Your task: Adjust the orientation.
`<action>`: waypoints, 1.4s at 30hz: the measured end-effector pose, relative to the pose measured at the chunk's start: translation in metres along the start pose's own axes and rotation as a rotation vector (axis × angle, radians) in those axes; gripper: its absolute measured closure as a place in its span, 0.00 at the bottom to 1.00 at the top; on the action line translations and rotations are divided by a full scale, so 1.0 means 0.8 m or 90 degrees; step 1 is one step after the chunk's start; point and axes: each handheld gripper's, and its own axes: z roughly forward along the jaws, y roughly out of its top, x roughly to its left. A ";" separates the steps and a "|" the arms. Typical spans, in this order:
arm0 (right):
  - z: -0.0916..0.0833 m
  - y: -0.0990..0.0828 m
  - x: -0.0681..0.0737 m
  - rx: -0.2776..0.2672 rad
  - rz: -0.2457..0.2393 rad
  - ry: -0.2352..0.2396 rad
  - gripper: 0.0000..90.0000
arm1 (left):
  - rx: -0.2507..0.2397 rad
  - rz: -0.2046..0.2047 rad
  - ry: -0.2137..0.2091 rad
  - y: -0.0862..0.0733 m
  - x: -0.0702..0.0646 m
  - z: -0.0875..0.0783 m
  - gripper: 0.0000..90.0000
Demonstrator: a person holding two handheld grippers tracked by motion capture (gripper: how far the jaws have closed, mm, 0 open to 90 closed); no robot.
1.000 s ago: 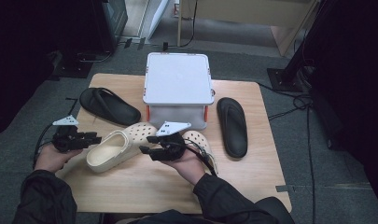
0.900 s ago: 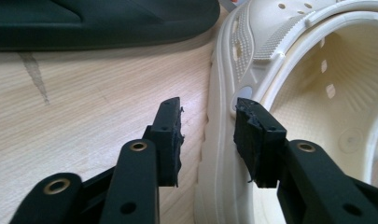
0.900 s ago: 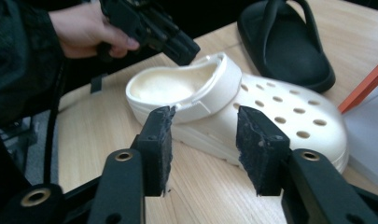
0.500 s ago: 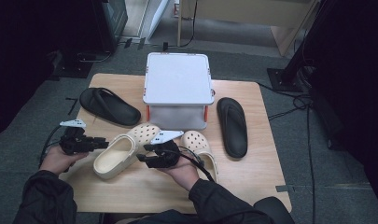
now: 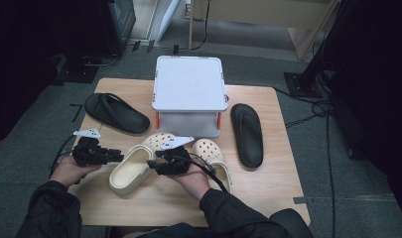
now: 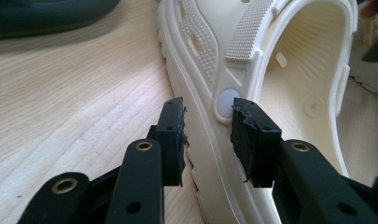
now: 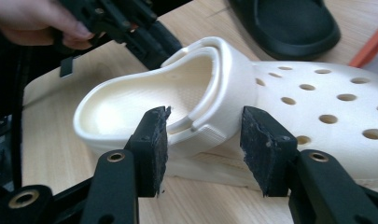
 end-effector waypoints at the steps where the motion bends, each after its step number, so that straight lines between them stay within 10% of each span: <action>1: -0.001 0.000 -0.002 0.002 0.002 -0.003 0.58 | 0.000 0.001 -0.003 0.001 -0.002 0.002 0.72; 14: -0.014 -0.004 -0.012 0.008 0.000 -0.036 0.57 | 0.022 0.026 -0.044 0.005 -0.017 0.017 0.71; 25: -0.008 -0.003 -0.007 0.002 -0.024 -0.060 0.50 | 0.017 0.024 0.021 0.018 -0.014 0.034 0.60; 35: -0.022 -0.006 -0.018 0.011 0.014 -0.047 0.65 | 0.041 0.030 -0.034 0.016 -0.021 0.043 0.58; 42: -0.031 -0.009 -0.018 0.020 0.024 -0.036 0.73 | -0.029 0.014 -0.018 0.023 -0.017 0.028 0.52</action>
